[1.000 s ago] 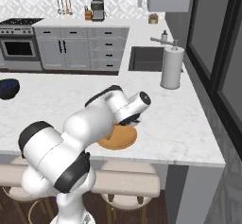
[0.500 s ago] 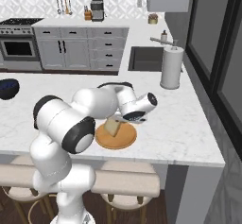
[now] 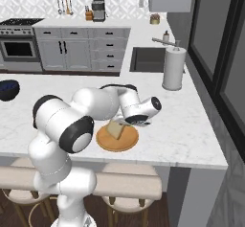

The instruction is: Start the toaster. Once the lever pops up, take the bread to the plate on the dining counter.

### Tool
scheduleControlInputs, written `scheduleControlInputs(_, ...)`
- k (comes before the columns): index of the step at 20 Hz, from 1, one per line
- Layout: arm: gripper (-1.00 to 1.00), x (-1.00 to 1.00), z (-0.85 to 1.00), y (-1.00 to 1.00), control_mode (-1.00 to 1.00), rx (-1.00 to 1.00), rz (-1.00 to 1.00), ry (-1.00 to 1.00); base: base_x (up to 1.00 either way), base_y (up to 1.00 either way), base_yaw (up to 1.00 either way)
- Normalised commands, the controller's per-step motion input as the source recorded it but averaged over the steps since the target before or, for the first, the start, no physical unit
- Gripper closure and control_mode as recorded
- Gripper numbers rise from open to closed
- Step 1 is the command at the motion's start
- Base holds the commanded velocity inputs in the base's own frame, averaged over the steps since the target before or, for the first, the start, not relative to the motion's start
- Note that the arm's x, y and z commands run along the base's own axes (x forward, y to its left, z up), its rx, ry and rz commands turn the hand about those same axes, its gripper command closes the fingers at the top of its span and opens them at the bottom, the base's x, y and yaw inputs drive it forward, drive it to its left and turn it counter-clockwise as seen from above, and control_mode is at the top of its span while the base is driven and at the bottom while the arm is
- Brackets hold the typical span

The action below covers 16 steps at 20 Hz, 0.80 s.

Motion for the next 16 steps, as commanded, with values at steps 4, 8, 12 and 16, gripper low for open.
scheduleControlInputs(4, -1.0, -0.24, -0.22, 0.28, -1.0, -0.17, -0.16, -0.09, 0.0, 0.0, 0.0)
scheduleControlInputs(8, -1.0, -0.08, -0.08, 0.07, -1.0, -0.17, -0.15, -0.05, 0.0, 0.0, 0.0)
scheduleControlInputs(12, -1.0, 0.0, 0.0, 0.0, -1.0, -0.17, -0.13, 0.0, 0.0, 0.0, 0.0)
scheduleControlInputs(16, -1.0, 0.0, 0.01, -0.2, -1.0, -0.17, -0.1, 0.0, 0.0, 0.0, 0.0)
